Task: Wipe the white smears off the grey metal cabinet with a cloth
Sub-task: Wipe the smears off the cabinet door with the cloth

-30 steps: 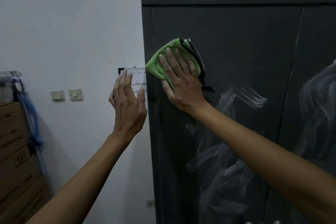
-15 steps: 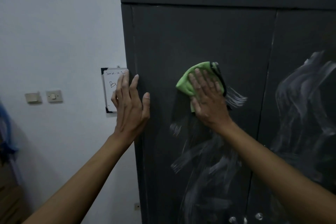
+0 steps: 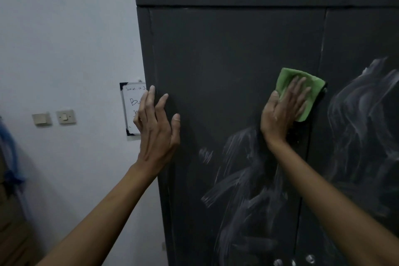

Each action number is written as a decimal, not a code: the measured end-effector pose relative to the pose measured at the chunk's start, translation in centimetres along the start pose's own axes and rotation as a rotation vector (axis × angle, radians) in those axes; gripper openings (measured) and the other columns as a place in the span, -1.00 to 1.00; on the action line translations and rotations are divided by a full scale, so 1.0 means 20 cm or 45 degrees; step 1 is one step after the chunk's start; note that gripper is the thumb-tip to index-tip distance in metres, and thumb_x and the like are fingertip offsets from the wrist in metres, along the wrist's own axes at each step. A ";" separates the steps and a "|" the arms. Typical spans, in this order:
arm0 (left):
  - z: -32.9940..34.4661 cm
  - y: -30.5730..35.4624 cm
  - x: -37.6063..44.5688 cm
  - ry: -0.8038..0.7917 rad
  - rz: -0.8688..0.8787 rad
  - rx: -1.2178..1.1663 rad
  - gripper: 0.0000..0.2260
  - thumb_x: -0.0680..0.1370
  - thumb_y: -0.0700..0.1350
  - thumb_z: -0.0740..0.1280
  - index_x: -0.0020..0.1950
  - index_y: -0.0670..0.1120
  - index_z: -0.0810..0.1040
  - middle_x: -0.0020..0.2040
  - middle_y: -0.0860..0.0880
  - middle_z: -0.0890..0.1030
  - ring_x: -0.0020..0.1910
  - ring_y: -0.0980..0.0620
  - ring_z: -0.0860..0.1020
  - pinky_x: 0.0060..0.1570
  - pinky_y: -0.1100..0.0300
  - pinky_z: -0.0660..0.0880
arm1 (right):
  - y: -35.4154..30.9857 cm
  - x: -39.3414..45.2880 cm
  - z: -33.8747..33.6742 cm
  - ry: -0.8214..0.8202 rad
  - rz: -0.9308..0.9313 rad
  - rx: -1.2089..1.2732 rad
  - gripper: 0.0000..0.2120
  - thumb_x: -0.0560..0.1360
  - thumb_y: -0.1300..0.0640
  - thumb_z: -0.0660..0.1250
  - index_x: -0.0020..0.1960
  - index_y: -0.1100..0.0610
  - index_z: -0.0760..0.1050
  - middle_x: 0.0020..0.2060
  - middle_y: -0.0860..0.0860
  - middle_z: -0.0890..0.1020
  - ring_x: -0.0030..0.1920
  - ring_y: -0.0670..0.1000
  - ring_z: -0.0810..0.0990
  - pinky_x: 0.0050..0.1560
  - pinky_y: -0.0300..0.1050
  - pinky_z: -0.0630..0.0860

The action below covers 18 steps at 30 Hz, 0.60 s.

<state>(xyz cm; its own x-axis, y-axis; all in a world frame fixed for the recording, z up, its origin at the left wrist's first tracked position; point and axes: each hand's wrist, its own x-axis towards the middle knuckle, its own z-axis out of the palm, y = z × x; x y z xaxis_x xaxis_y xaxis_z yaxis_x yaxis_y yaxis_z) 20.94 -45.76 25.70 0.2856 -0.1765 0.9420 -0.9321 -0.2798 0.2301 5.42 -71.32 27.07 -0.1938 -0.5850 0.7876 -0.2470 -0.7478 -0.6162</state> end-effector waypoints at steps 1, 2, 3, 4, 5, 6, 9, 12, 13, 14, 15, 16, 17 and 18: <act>-0.01 -0.01 0.00 0.002 -0.005 0.002 -0.51 0.65 0.02 0.20 0.54 -0.16 0.38 0.67 -0.20 0.17 0.67 -0.16 0.07 0.58 0.00 0.02 | -0.05 -0.04 0.03 0.001 -0.030 -0.004 -0.34 0.70 -0.04 0.05 0.73 0.16 -0.02 0.72 0.11 -0.01 0.71 0.20 -0.11 0.67 0.27 -0.16; -0.01 -0.02 0.00 0.008 -0.008 0.004 -0.51 0.66 0.03 0.19 0.54 -0.16 0.37 0.67 -0.20 0.17 0.68 -0.15 0.07 0.58 0.04 -0.01 | -0.09 -0.09 0.06 -0.007 -0.092 -0.015 -0.34 0.70 -0.02 0.07 0.72 0.17 0.00 0.72 0.12 0.01 0.71 0.21 -0.09 0.67 0.26 -0.15; -0.01 -0.03 -0.01 0.017 -0.007 0.007 -0.51 0.66 0.04 0.17 0.54 -0.16 0.37 0.67 -0.19 0.16 0.68 -0.14 0.06 0.58 0.07 -0.03 | -0.13 -0.15 0.09 -0.025 -0.174 -0.026 -0.35 0.71 -0.01 0.07 0.72 0.18 0.01 0.71 0.13 0.03 0.71 0.22 -0.07 0.68 0.25 -0.15; -0.02 -0.04 -0.01 0.025 -0.005 0.009 -0.51 0.66 0.04 0.16 0.54 -0.16 0.37 0.67 -0.19 0.16 0.68 -0.14 0.06 0.58 0.09 -0.04 | -0.18 -0.21 0.12 -0.052 -0.262 -0.033 -0.35 0.71 -0.01 0.08 0.72 0.18 0.01 0.71 0.12 0.03 0.71 0.23 -0.07 0.67 0.24 -0.16; -0.02 -0.04 -0.01 0.031 0.000 0.011 -0.51 0.66 0.04 0.15 0.54 -0.16 0.37 0.67 -0.19 0.16 0.68 -0.14 0.06 0.58 0.08 -0.04 | -0.23 -0.27 0.14 -0.086 -0.344 -0.036 -0.36 0.71 -0.01 0.08 0.72 0.16 0.00 0.72 0.10 0.02 0.71 0.21 -0.08 0.67 0.23 -0.17; -0.02 -0.05 -0.02 0.032 0.004 0.012 -0.51 0.67 0.04 0.15 0.55 -0.16 0.37 0.67 -0.19 0.16 0.68 -0.14 0.06 0.58 0.06 -0.03 | -0.27 -0.33 0.17 -0.125 -0.419 -0.040 -0.35 0.71 -0.01 0.09 0.73 0.14 -0.01 0.72 0.09 0.01 0.71 0.20 -0.10 0.67 0.21 -0.19; -0.03 -0.06 -0.02 0.041 0.010 0.021 -0.51 0.67 0.03 0.13 0.55 -0.16 0.35 0.67 -0.19 0.14 0.68 -0.13 0.06 0.57 -0.01 0.03 | -0.40 -0.48 0.23 -0.231 -0.661 -0.084 -0.35 0.71 -0.02 0.13 0.73 0.11 0.02 0.72 0.08 0.00 0.72 0.17 -0.11 0.67 0.19 -0.19; -0.03 -0.09 -0.02 0.076 0.027 0.023 -0.53 0.68 0.00 0.15 0.56 -0.15 0.33 0.67 -0.18 0.15 0.67 -0.13 0.08 0.56 -0.12 0.10 | -0.48 -0.60 0.28 -0.347 -0.877 -0.079 -0.35 0.70 -0.01 0.16 0.72 0.10 0.07 0.72 0.07 0.03 0.72 0.16 -0.09 0.68 0.20 -0.17; -0.04 -0.10 -0.03 0.092 0.031 0.017 -0.54 0.68 0.00 0.14 0.56 -0.15 0.32 0.67 -0.17 0.16 0.67 -0.12 0.08 0.56 -0.13 0.10 | -0.49 -0.63 0.29 -0.388 -0.946 -0.068 -0.34 0.68 -0.01 0.19 0.72 0.09 0.08 0.72 0.06 0.04 0.72 0.15 -0.09 0.67 0.20 -0.17; -0.04 -0.11 -0.03 0.105 0.030 0.009 -0.54 0.68 0.00 0.14 0.55 -0.14 0.32 0.66 -0.16 0.16 0.67 -0.12 0.08 0.56 -0.14 0.10 | -0.50 -0.66 0.29 -0.423 -1.018 -0.063 -0.33 0.67 0.00 0.21 0.72 0.08 0.10 0.72 0.05 0.06 0.72 0.14 -0.08 0.68 0.19 -0.16; -0.03 -0.12 -0.04 0.114 0.025 0.002 -0.54 0.68 -0.01 0.15 0.55 -0.14 0.32 0.66 -0.16 0.16 0.67 -0.11 0.09 0.56 -0.14 0.11 | -0.49 -0.67 0.29 -0.454 -1.089 -0.065 -0.34 0.67 0.00 0.22 0.71 0.08 0.12 0.72 0.05 0.08 0.72 0.13 -0.07 0.68 0.19 -0.14; -0.02 -0.12 -0.04 0.123 0.024 -0.004 -0.54 0.67 -0.02 0.15 0.55 -0.14 0.32 0.66 -0.16 0.17 0.67 -0.12 0.10 0.55 -0.14 0.12 | -0.47 -0.67 0.29 -0.479 -1.156 -0.073 -0.34 0.67 0.00 0.23 0.71 0.08 0.13 0.71 0.04 0.09 0.72 0.12 -0.05 0.68 0.20 -0.10; -0.01 -0.13 -0.05 0.131 0.027 -0.010 -0.54 0.67 -0.02 0.15 0.55 -0.14 0.32 0.66 -0.16 0.17 0.66 -0.12 0.11 0.55 -0.13 0.12 | -0.45 -0.66 0.28 -0.494 -1.216 -0.080 -0.34 0.66 0.00 0.23 0.71 0.07 0.13 0.71 0.03 0.10 0.72 0.10 -0.04 0.68 0.20 -0.07; 0.00 -0.13 -0.06 0.137 0.035 -0.019 -0.54 0.67 -0.01 0.15 0.54 -0.14 0.32 0.66 -0.16 0.18 0.66 -0.12 0.11 0.55 -0.12 0.12 | -0.43 -0.63 0.27 -0.503 -1.266 -0.080 -0.35 0.67 0.01 0.22 0.71 0.06 0.13 0.71 0.02 0.10 0.72 0.08 -0.03 0.68 0.18 -0.05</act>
<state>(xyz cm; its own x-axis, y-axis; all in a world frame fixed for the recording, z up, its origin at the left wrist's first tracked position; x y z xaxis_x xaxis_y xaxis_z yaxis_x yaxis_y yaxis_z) 22.92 -44.77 24.02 0.2351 -0.0816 0.9685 -0.9427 -0.2619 0.2067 15.15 -59.18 22.37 0.4398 0.2089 0.8735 -0.1755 -0.9339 0.3117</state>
